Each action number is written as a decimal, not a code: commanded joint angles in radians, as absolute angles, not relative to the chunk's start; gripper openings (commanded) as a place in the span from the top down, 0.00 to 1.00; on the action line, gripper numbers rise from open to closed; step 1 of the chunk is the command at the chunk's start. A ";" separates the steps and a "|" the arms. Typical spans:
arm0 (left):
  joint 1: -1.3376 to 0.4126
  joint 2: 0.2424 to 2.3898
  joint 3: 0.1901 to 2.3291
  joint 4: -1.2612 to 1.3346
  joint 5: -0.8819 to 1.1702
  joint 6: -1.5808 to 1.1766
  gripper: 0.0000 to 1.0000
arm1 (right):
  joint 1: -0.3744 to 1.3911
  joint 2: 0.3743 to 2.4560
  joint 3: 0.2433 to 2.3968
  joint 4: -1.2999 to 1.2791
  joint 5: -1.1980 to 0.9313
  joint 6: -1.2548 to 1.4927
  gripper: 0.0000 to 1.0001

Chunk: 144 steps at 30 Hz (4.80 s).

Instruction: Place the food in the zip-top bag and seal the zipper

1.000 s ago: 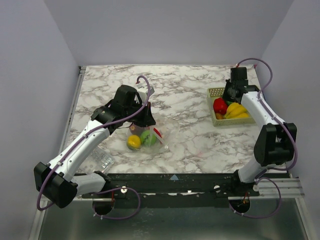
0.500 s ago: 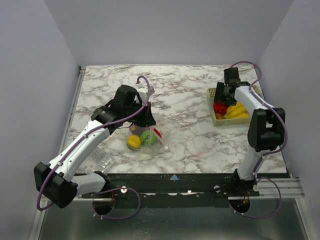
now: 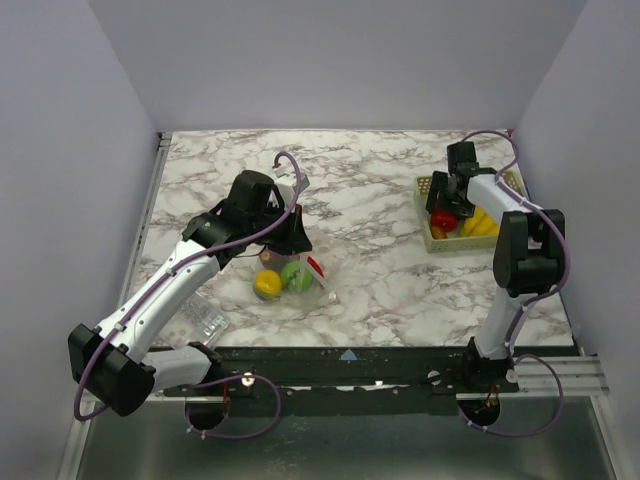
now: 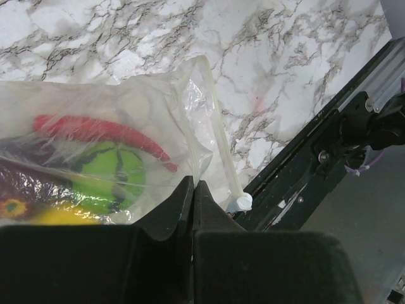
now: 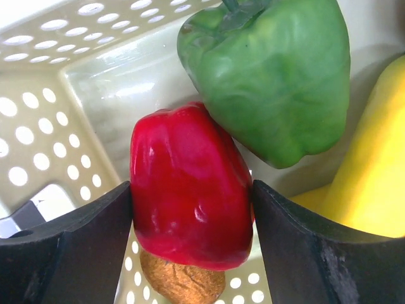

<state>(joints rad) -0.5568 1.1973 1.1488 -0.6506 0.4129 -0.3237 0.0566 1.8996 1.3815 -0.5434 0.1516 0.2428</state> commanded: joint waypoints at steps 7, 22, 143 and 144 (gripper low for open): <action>-0.558 1.200 1.141 -0.632 0.437 -0.319 1.00 | 0.050 1.927 1.334 -0.571 0.193 0.228 0.20; -0.558 1.204 1.140 -0.630 0.439 -0.319 1.00 | 0.050 1.711 1.323 -0.487 0.132 0.276 0.72; -0.549 1.217 1.138 -0.620 0.478 -0.326 1.00 | 0.018 1.713 1.217 -0.147 0.295 0.127 0.01; -0.549 1.219 1.138 -0.621 0.479 -0.327 1.00 | 0.017 1.728 1.219 -0.138 0.273 0.114 0.01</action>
